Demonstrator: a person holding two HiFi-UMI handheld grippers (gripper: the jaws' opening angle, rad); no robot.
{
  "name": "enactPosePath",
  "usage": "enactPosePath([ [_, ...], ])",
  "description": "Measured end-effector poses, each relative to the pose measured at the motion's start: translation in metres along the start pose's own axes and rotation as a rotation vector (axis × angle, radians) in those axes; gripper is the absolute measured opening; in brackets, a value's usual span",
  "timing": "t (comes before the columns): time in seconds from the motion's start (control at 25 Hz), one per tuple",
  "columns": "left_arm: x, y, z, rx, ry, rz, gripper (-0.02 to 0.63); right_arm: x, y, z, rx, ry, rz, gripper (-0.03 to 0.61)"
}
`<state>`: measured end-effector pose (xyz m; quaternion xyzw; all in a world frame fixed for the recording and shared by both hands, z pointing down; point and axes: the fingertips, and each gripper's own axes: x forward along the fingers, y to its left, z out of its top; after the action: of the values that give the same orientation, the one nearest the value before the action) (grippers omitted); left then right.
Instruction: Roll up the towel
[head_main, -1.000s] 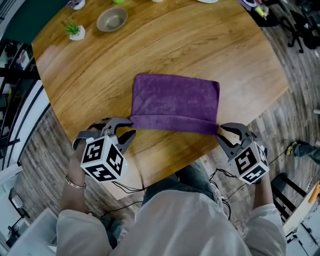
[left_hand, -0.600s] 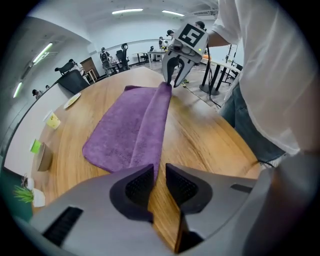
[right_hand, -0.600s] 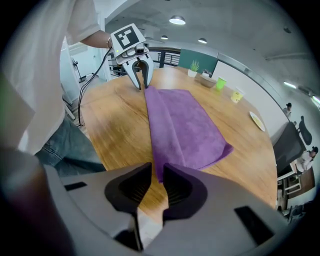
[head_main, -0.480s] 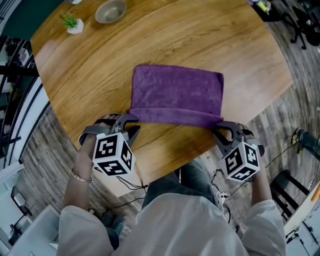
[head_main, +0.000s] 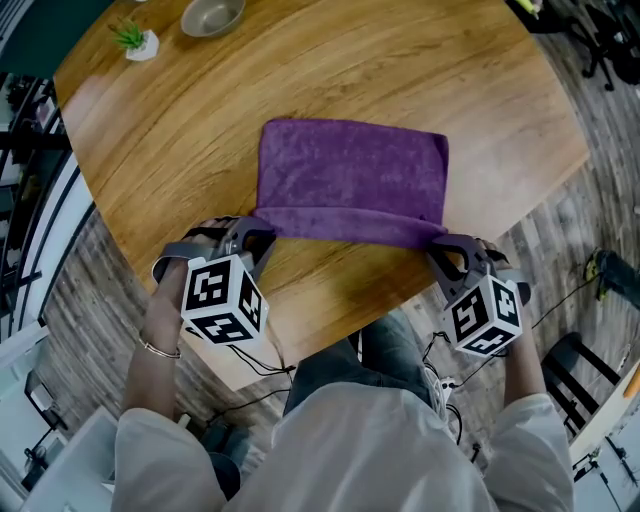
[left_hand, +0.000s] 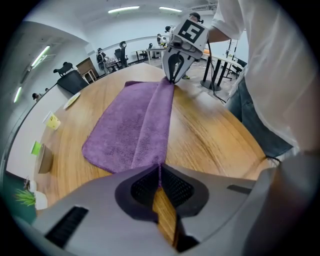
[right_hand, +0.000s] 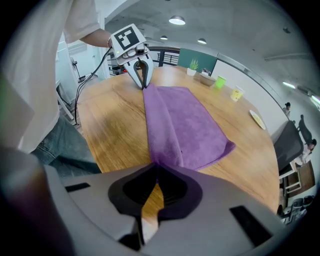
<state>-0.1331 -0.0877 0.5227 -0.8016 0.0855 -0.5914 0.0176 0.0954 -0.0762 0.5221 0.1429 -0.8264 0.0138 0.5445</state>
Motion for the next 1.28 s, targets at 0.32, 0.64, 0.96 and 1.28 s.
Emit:
enactPosePath([
  [0.32,-0.011,-0.028,0.001,-0.053,-0.028,-0.065,0.015,-0.010,0.025,-0.008,0.061,0.006,0.071,0.014],
  [0.64,-0.028,-0.026,0.005,-0.079,-0.032,-0.089,0.015,-0.034,0.021,-0.001,0.148,-0.028,0.115,0.014],
  [0.96,-0.034,0.013,0.012,-0.118,-0.042,-0.076,0.015,-0.036,-0.019,0.005,0.166,-0.043,0.114,0.014],
  [1.28,-0.010,0.056,0.013,-0.160,-0.041,-0.050,0.015,-0.013,-0.045,0.003,0.201,-0.052,0.137,0.014],
])
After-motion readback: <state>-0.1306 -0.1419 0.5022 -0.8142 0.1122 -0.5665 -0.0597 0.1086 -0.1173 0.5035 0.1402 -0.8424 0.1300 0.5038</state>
